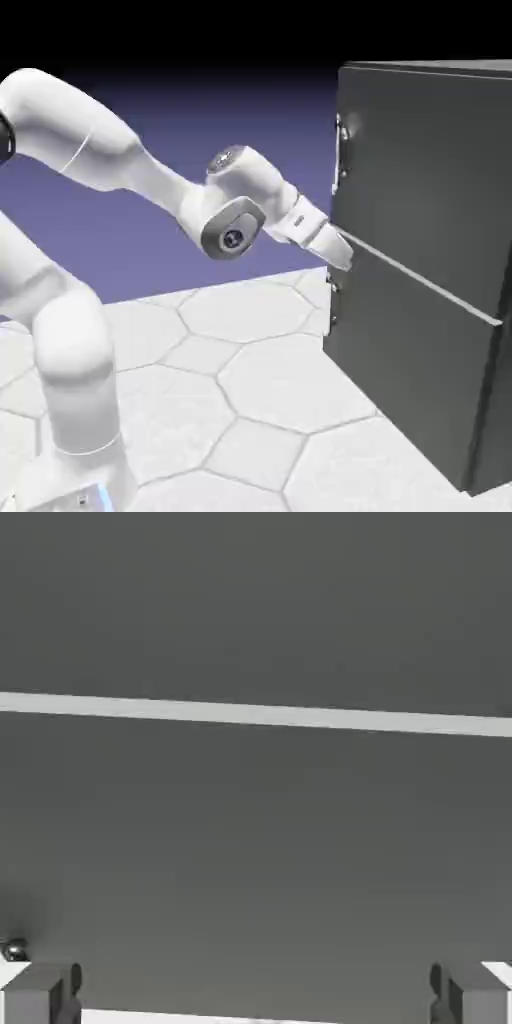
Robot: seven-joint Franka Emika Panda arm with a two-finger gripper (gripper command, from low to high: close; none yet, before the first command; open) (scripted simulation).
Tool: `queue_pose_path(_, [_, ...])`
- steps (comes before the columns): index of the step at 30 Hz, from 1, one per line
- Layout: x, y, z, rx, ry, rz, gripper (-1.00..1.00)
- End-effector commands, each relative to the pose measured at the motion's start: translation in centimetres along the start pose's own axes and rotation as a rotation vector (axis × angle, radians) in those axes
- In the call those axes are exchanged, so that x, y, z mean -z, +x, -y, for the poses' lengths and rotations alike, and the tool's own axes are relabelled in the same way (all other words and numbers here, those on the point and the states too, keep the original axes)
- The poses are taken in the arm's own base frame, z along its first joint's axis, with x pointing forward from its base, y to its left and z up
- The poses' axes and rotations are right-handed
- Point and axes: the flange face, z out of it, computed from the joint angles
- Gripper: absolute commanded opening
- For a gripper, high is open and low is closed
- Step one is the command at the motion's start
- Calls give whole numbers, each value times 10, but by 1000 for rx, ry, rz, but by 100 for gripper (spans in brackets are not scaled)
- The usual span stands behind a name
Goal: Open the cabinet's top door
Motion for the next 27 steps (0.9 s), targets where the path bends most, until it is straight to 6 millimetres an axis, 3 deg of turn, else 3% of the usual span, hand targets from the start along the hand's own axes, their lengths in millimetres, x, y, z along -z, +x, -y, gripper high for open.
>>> queue_pose_path(1, [8, 6, 3, -16, 11, -19, 0])
queue_pose_path(7, [56, 33, 24, -98, 84, -128, 0])
queue_pose_path(13, [101, 43, 45, -154, 163, -228, 0])
queue_pose_path(20, [141, 36, 74, -185, 256, -329, 0])
queue_pose_path(27, [159, 13, 107, -179, 343, -412, 0])
